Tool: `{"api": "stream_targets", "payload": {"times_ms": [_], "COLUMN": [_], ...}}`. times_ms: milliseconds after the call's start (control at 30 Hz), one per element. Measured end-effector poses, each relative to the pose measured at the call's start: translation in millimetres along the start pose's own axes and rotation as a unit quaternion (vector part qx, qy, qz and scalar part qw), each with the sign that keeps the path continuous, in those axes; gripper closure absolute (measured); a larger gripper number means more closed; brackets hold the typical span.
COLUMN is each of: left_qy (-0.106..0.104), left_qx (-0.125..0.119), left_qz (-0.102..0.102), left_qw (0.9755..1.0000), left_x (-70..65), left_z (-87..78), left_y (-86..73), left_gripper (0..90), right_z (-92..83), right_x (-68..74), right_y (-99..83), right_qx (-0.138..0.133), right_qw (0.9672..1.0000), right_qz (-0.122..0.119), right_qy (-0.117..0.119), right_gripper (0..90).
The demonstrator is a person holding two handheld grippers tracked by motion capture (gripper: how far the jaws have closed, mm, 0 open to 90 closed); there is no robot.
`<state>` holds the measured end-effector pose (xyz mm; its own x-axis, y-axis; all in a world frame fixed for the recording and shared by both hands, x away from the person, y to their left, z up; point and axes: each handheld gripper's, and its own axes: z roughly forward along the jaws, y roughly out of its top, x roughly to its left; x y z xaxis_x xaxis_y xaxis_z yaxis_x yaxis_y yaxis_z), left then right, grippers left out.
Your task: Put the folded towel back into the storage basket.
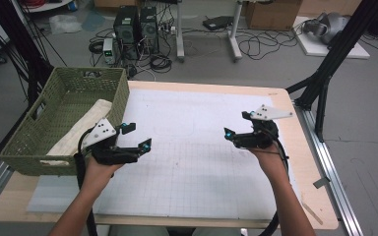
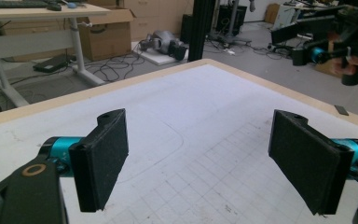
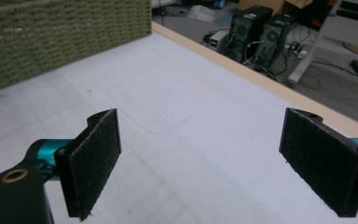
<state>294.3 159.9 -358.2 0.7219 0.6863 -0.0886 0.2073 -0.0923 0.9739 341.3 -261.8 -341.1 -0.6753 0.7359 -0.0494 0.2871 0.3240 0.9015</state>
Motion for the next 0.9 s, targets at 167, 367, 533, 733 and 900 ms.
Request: {"api": "stream_targets", "payload": {"times_ms": [167, 367, 533, 733, 900], "left_qy": [-0.007, -0.008, -0.010, -0.009, -0.008], "left_qx": [0.006, 0.013, 0.024, 0.029, 0.031], "left_qz": [0.004, 0.018, 0.020, 0.021, 0.017], "left_qw": [0.9999, 0.9997, 0.9995, 0.9993, 0.9993], "left_x": [-6.5, -12.3, -15.9, -17.0, -16.8], "left_z": [12.6, 20.4, 22.2, 22.5, 22.1], "left_y": [-12.7, -28.9, -43.4, -52.4, -54.0], "left_gripper": [20.3, 20.7, 20.6, 20.7, 20.7], "right_z": [-14.7, -29.6, -34.1, -34.0, -30.5], "right_x": [5.4, 12.1, 13.9, 15.6, 17.2], "right_y": [-32.9, -64.0, -81.8, -86.6, -90.2], "right_qx": [0.007, 0.006, 0.005, 0.011, 0.022], "right_qw": [0.9998, 0.9994, 0.9989, 0.9987, 0.9987], "right_qz": [0.003, 0.019, 0.030, 0.030, 0.027], "right_qy": [-0.016, -0.030, -0.036, -0.040, -0.037], "right_gripper": [11.7, 11.7, 11.7, 11.7, 11.7]}}
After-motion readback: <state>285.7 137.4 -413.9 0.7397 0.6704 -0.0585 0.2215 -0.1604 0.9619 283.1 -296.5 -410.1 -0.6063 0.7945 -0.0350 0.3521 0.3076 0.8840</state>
